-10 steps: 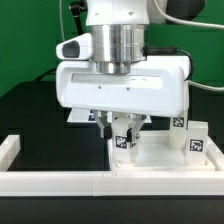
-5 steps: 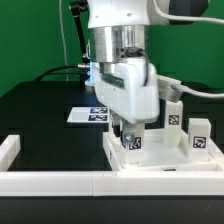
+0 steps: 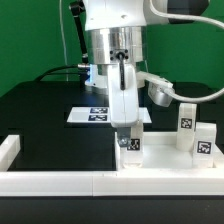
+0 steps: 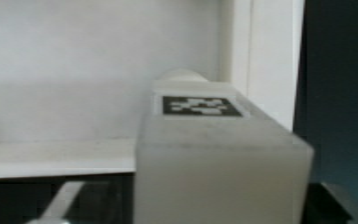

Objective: Assemble square table

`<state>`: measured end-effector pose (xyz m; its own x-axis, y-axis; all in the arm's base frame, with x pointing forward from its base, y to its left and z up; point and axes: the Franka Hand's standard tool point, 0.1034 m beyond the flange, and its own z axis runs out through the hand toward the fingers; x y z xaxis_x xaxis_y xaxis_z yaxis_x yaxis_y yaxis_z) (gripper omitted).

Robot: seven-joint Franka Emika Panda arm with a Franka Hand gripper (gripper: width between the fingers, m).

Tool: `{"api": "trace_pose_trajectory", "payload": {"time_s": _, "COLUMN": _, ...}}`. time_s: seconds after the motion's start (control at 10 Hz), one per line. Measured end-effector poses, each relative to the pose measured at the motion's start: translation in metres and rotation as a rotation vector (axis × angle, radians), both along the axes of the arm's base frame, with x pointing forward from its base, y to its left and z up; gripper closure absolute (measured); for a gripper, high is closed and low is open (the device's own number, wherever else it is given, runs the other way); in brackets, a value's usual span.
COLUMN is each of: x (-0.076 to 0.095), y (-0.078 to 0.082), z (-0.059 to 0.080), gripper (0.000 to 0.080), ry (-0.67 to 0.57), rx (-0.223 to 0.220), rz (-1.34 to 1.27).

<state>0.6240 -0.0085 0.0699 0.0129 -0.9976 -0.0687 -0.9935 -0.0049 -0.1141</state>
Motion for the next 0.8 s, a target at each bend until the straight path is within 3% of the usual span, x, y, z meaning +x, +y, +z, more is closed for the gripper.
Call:
{"api": "trace_pose_trajectory", "payload": {"time_s": 0.1, "x": -0.002, "y": 0.004, "z": 0.001, "gripper": 0.0221, "ry": 0.018, "rx": -0.030, "rz": 0.202}}
{"api": "trace_pose_trajectory", "payload": {"time_s": 0.2, "x": -0.001, "y": 0.014, "z": 0.001, "gripper": 0.0171, "ry": 0.016, "rx": -0.071, "rz": 0.432}}
{"api": "trace_pose_trajectory", "payload": {"time_s": 0.5, "x": -0.002, "y": 0.017, "z": 0.000, "gripper": 0.0156, "ry": -0.001, "rx": -0.094, "rz": 0.659}}
{"api": "trace_pose_trajectory", "payload": {"time_s": 0.8, "x": 0.005, "y": 0.025, "z": 0.006, "gripper": 0.0150, "ry": -0.061, "rx": -0.215, "rz": 1.131}}
